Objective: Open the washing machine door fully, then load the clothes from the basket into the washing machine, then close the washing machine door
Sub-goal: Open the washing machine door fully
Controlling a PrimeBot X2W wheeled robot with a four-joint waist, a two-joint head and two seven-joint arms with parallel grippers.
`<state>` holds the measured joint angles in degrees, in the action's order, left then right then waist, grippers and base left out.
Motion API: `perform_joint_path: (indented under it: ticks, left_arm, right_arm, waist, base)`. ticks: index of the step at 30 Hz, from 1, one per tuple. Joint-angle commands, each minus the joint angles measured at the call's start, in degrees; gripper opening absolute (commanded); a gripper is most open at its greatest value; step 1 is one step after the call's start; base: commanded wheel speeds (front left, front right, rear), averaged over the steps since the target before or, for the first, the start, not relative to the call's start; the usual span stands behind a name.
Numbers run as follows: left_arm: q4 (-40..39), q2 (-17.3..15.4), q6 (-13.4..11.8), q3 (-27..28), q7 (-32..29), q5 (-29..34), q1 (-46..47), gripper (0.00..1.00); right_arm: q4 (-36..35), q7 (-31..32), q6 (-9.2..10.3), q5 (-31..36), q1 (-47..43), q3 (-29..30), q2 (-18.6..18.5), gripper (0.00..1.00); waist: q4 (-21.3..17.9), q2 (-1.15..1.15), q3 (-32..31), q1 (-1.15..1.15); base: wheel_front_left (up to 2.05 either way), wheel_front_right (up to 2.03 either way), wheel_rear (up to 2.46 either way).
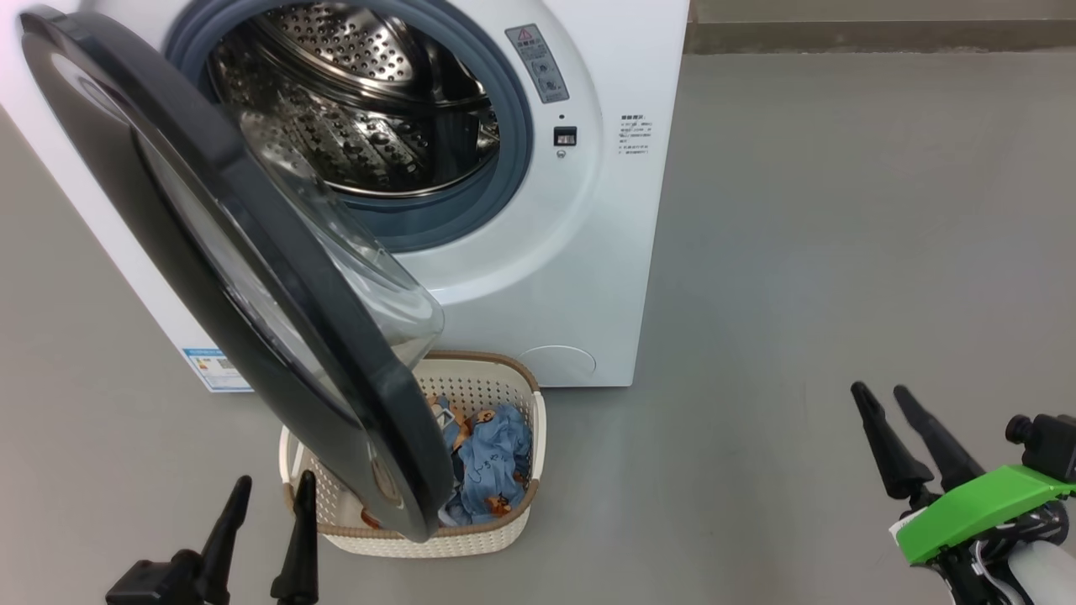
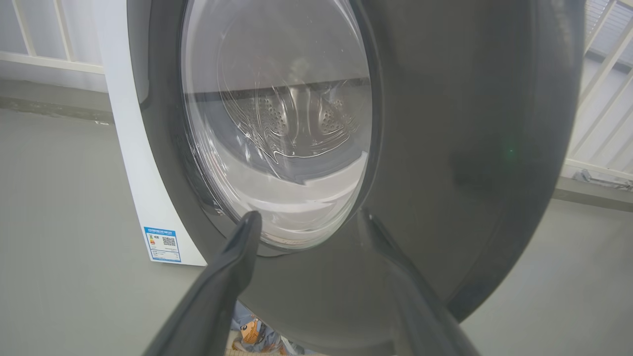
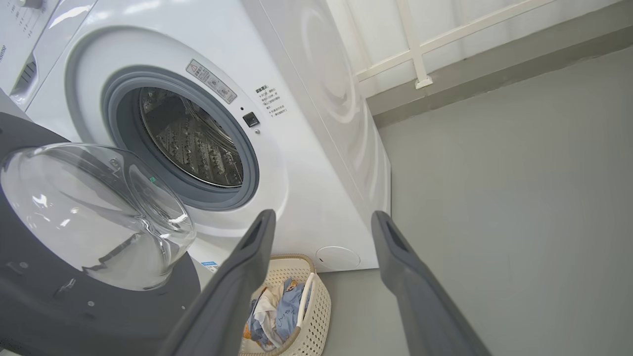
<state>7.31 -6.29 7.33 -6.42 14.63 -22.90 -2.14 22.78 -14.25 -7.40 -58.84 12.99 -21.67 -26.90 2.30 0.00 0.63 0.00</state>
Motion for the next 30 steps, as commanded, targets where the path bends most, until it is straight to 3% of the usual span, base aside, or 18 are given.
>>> perform_joint_path:
  ticks: [1, 8, 16, 30]
  left_arm:
    - [-1.58, -0.45, 0.15, 2.16, 0.37, 0.68, 1.66, 1.00]
    - [-1.89, -0.51, 0.15, 2.35, 0.37, 0.87, 1.79, 1.00]
    - [-1.98, -0.56, 0.15, 2.34, 0.37, 0.91, 1.91, 1.00]
    - [-1.32, -0.89, 0.15, 2.10, 0.37, 0.65, 2.19, 1.00]
  right_arm:
    - [-1.63, -0.72, -0.09, 2.42, 0.28, 0.97, 0.07, 1.00]
    - [-2.63, -0.73, -0.09, 16.59, -2.21, 9.40, 3.36, 1.00]
    - [-3.63, -0.74, -0.09, 28.49, -5.90, 16.97, 7.94, 1.00]
    - [-2.37, -0.74, -0.09, 34.06, -9.49, 19.91, 12.47, 1.00]
  waist:
    - [-0.07, 0.00, 0.06, 0.00]
    - [-0.19, 0.00, 0.21, 0.00]
    - [0.07, 0.00, 0.48, 0.00]
    - [0.34, 0.00, 0.60, 0.00]
  base:
    - [0.00, 0.00, 0.00]
    - [0.00, 0.00, 0.00]
    - [0.00, 0.00, 0.00]
    - [0.00, 0.00, 0.00]
